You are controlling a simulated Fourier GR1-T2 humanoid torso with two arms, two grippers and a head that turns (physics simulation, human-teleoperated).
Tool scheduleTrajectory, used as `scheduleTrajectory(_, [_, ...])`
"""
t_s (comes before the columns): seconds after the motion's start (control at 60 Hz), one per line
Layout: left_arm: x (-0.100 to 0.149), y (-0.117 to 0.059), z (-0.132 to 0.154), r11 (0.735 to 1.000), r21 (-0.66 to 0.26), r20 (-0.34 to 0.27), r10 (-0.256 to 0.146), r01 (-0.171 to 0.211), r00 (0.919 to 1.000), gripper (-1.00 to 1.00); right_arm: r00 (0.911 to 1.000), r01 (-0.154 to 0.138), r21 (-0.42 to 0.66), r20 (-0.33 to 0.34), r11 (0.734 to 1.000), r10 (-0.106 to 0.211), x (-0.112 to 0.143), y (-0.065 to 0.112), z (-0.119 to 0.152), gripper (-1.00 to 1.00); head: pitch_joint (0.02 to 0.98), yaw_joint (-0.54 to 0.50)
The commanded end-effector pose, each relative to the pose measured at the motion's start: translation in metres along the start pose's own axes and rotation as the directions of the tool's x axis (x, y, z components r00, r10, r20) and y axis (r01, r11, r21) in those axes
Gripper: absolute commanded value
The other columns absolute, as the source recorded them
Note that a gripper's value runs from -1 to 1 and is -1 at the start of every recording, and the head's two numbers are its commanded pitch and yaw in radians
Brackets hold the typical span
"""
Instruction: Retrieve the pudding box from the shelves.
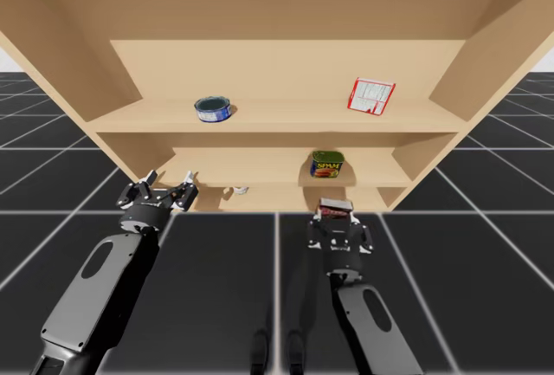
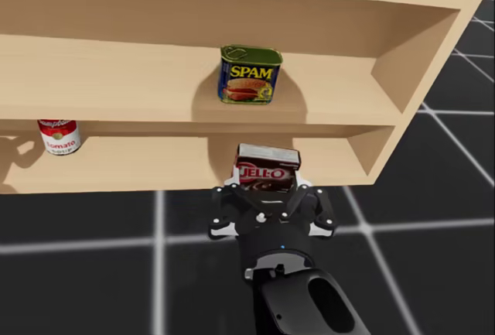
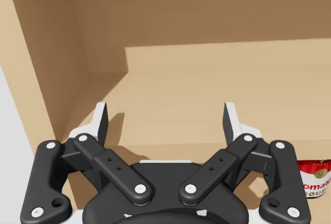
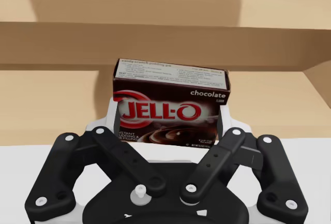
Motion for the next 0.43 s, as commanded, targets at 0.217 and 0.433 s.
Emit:
scheduleTrajectory(0.217, [-0.008,0.000,0.001,1.000,0.003,-0.023,-0.002,0.002,0.9997,-1.00,0.9838,-0.075,-0.067,0.158,0.995,0.085,0.013,-0.050,0.039,1.00,0.746,-0.24])
scheduleTrajectory(0.433, [-0.008,0.000,0.001,1.000,0.007,-0.023,-0.003,0.003,0.9997,-1.00,0.9761,-0.118,-0.085,0.174,0.989,0.131,0.010,-0.074,0.045,1.00,0.744,-0.24])
